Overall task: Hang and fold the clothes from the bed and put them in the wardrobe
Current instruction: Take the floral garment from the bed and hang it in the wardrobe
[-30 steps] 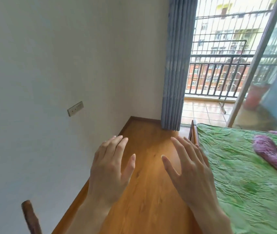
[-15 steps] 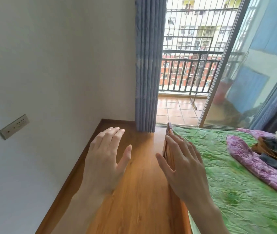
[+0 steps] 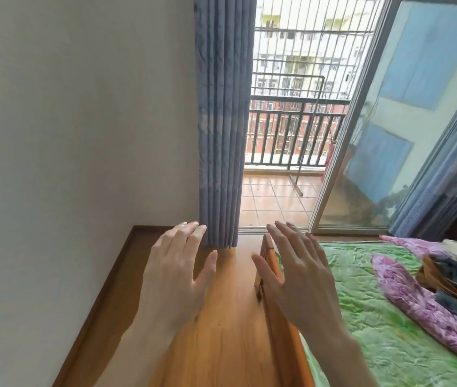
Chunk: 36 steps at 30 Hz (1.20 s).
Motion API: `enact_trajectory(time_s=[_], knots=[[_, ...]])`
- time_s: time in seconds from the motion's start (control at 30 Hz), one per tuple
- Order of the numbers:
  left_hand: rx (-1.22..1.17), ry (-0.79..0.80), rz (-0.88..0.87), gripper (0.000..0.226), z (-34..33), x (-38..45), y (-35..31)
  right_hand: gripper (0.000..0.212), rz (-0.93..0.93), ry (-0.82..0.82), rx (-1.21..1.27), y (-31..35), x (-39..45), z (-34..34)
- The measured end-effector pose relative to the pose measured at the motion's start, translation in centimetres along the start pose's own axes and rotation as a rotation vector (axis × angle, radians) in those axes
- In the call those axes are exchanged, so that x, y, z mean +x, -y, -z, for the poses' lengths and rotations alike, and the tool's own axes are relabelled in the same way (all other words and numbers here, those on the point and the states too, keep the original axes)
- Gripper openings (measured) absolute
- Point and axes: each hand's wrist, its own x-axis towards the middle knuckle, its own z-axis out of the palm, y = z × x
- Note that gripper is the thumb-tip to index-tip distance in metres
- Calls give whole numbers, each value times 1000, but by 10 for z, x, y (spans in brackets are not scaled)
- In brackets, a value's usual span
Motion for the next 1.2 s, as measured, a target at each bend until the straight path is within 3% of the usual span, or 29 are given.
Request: enact_trajectory(time_s=[0.23, 0.57, 0.87, 1.2], knots=[[-42, 23, -54, 56, -84, 116, 66, 60, -58, -33, -77, -23, 111, -72], [-105, 45, -136, 58, -200, 240, 102, 60, -191, -34, -104, -94, 205, -161], [-171, 104, -204, 56, -324, 376, 88, 61, -281, -48, -121, -193, 315, -245], [-221, 64, -308, 52, -448, 536, 53, 64, -331, -64, -161, -314, 454, -288]])
